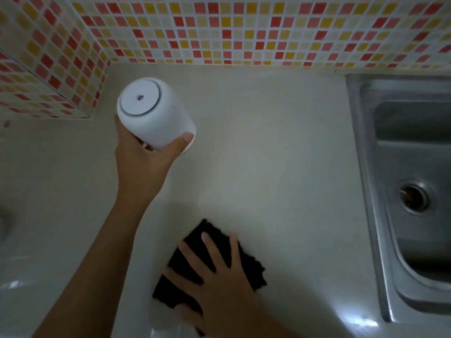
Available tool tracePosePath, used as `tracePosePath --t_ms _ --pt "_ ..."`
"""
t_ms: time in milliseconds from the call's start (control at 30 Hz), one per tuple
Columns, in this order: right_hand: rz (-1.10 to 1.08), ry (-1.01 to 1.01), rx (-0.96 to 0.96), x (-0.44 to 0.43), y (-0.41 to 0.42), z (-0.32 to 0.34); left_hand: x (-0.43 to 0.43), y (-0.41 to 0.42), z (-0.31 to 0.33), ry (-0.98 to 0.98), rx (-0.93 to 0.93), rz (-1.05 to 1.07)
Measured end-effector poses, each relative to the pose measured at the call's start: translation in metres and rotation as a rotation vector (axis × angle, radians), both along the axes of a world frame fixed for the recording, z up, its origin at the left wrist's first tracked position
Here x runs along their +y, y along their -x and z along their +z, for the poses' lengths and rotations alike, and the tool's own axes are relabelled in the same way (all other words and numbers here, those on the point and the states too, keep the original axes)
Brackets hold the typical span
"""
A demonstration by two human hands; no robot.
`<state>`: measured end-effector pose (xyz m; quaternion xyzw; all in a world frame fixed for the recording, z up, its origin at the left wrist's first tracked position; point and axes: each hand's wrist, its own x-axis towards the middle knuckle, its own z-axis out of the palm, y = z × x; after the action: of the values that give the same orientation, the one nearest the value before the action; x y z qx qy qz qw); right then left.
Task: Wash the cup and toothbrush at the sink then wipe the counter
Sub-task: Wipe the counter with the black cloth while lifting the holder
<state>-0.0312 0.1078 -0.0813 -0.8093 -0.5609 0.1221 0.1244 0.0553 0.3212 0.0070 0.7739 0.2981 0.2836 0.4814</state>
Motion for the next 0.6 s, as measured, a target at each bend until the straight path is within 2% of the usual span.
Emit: tracePosePath --t_ms 67,133,200,267,367,500,600 --pt "-0.016 -0.039 -0.040 0.014 -0.043 -0.008 -0.003 -0.001 0.000 -0.016 0.001 -0.021" --pt "-0.228 -0.059 -0.110 0.057 -0.107 -0.012 -0.007 -0.002 0.000 -0.053 -0.001 -0.027" --pt "-0.464 0.006 -0.111 0.105 -0.162 -0.008 -0.011 -0.001 0.001 -0.096 -0.018 -0.019" --pt "-0.553 0.096 -0.082 0.134 -0.182 -0.005 -0.013 0.000 0.002 -0.118 -0.033 -0.025" --pt "-0.403 0.042 -0.099 0.113 -0.149 -0.007 -0.010 0.000 0.004 -0.126 -0.031 -0.046" --pt "-0.126 -0.005 -0.095 -0.021 -0.055 -0.002 -0.009 -0.001 0.002 -0.074 -0.010 -0.029" --pt "-0.166 0.009 -0.132 -0.091 -0.062 0.002 -0.010 -0.001 -0.005 -0.057 0.013 -0.045"
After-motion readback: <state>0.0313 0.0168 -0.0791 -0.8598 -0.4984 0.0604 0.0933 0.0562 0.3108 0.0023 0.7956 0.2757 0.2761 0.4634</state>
